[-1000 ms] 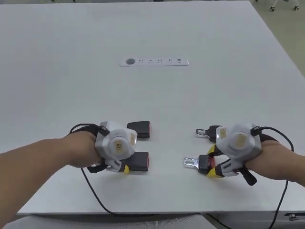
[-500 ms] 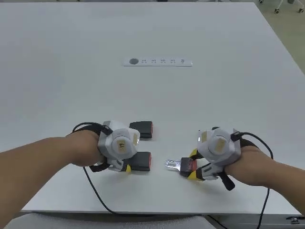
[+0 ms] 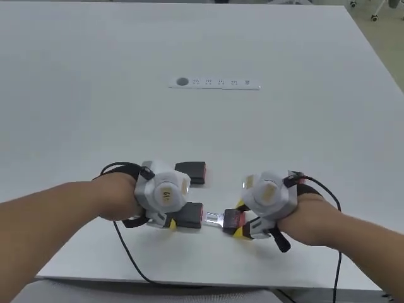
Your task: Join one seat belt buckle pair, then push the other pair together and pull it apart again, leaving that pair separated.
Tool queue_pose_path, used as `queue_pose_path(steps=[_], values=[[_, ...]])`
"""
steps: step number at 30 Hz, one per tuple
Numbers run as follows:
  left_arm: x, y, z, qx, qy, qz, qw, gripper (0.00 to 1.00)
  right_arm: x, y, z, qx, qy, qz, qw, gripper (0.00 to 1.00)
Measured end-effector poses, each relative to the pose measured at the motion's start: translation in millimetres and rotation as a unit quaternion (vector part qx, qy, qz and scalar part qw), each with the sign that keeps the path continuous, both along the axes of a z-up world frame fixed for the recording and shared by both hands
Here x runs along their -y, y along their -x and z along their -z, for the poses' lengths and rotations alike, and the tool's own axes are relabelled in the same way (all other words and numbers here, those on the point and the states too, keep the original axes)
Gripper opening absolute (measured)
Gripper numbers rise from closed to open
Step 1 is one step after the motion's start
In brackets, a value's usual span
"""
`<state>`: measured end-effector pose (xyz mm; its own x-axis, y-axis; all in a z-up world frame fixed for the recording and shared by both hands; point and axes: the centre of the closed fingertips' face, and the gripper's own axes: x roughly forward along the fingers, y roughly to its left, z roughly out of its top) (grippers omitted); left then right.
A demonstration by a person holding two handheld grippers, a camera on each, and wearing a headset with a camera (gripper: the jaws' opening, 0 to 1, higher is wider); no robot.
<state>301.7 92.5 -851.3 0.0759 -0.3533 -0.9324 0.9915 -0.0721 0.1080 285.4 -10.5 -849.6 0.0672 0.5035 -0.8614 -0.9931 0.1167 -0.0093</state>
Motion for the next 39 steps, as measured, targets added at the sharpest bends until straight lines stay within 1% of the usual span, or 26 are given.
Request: queue_pose_path(steps=[4, 7, 9, 12, 19, 20, 23, 26, 30, 33, 39], values=[[0.1, -0.1, 0.0, -0.002, -0.001, -0.002, 1.0000, 0.32, -3.4, 0.0, -0.3, 0.002, 0.001, 0.000, 1.0000, 0.33], [0.3, 0.4, 0.0, -0.001, -0.004, 0.001, 1.0000, 0.32, -4.3, -1.7, -1.9, 0.013, 0.007, -0.005, 0.9999, 0.33], [0.4, 0.6, 0.0, 0.000, -0.005, 0.005, 1.0000, 0.32, -7.3, -0.6, -3.7, 0.011, 0.001, -0.005, 0.9999, 0.33], [0.4, 0.4, 0.0, 0.000, -0.004, 0.006, 1.0000, 0.32, -9.4, -1.2, -1.8, 0.019, 0.006, -0.014, 0.9997, 0.33], [0.6, 0.2, 0.1, -0.002, 0.000, 0.003, 1.0000, 0.32, -15.9, -3.1, -1.7, 0.009, -0.012, 0.000, 0.9999, 0.32], [0.7, 0.3, 0.2, -0.003, 0.001, 0.004, 1.0000, 0.32, -16.4, -2.8, -0.7, 0.006, -0.009, 0.004, 0.9999, 0.32], [0.9, 0.5, -0.1, 0.000, 0.005, 0.010, 0.9999, 0.32, -16.4, -3.3, -1.0, 0.009, -0.010, -0.004, 0.9999, 0.32], [1.0, 0.0, 0.0, -0.002, 0.007, 0.009, 0.9999, 0.32, -17.3, -4.2, -1.0, 0.012, -0.013, -0.010, 0.9998, 0.31], [3.0, 0.0, 0.8, -0.006, -0.006, 0.017, 0.9998, 0.32, -21.5, -7.0, -1.7, 0.010, -0.006, -0.012, 0.9999, 0.31], [2.6, -0.7, 1.1, -0.007, -0.011, 0.017, 0.9998, 0.31, -21.6, -7.1, -1.8, 0.009, -0.004, -0.013, 0.9999, 0.30], [2.3, -0.8, 1.6, -0.006, -0.019, 0.017, 0.9996, 0.31, -32.3, -6.3, -2.9, 0.006, -0.015, -0.007, 0.9998, 0.30]])
